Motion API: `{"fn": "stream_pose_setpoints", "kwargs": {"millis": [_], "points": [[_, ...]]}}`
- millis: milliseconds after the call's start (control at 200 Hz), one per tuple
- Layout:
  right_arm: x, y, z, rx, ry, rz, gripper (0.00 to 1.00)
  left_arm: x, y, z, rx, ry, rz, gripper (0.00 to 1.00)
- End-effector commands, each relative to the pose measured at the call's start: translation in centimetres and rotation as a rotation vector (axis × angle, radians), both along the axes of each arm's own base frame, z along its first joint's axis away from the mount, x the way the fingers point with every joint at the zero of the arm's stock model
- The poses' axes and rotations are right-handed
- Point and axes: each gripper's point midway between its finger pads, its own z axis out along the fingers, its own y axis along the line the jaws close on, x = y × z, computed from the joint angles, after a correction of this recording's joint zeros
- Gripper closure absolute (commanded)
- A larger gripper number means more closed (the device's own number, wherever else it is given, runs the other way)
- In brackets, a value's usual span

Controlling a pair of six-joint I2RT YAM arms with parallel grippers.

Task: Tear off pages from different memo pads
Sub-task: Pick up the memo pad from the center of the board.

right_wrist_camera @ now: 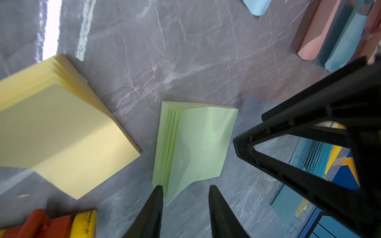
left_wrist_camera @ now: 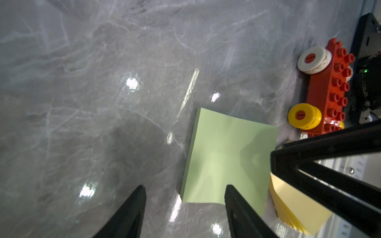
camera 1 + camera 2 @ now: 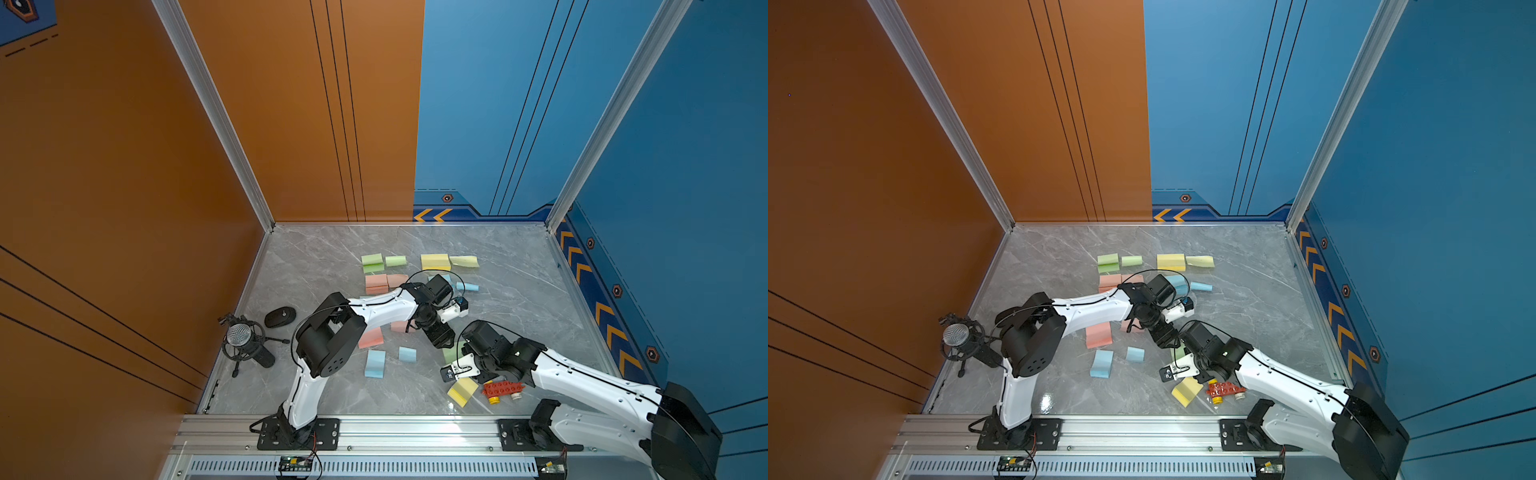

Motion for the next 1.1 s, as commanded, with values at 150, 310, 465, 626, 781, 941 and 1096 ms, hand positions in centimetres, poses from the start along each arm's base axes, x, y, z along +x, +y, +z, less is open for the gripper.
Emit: {"fn": "stream_pose_setpoints", "kwargs": {"millis": [150,310,465,626,781,941,1096], "points": [[0.0,-0.4,0.3,-0.020,0.009,-0.007,0.61,-0.3,0.6,1.1,-0.011,0.013,0.007,0.36],[-0.1,-0.3,0.0,-0.027,0.022,-0.004,0.61,-0.3,0.6,1.0,-0.010,0.016,0.006,0.35],[0.3,-0.3,-0.1,-0.036,0.011,-0.017,0.61,-0.3,0.6,0.9,-0.009,0.016,0.007,0.36],[0.9,-0.4,0.1,-0.043,-0.016,-0.030,0.61,-0.3,0.6,0.9,-0.009,0.018,0.007,0.35],[1.6,-0.2,0.3,-0.034,-0.042,-0.050,0.62,-0.3,0.6,0.9,-0.011,0.019,0.006,0.36],[2.0,-0.2,0.4,-0.036,-0.059,-0.063,0.62,-0.3,0.7,0.9,-0.011,0.020,0.006,0.35],[2.6,0.0,0.7,-0.021,-0.086,-0.082,0.62,-0.3,0.7,0.9,-0.011,0.020,0.007,0.35]]}}
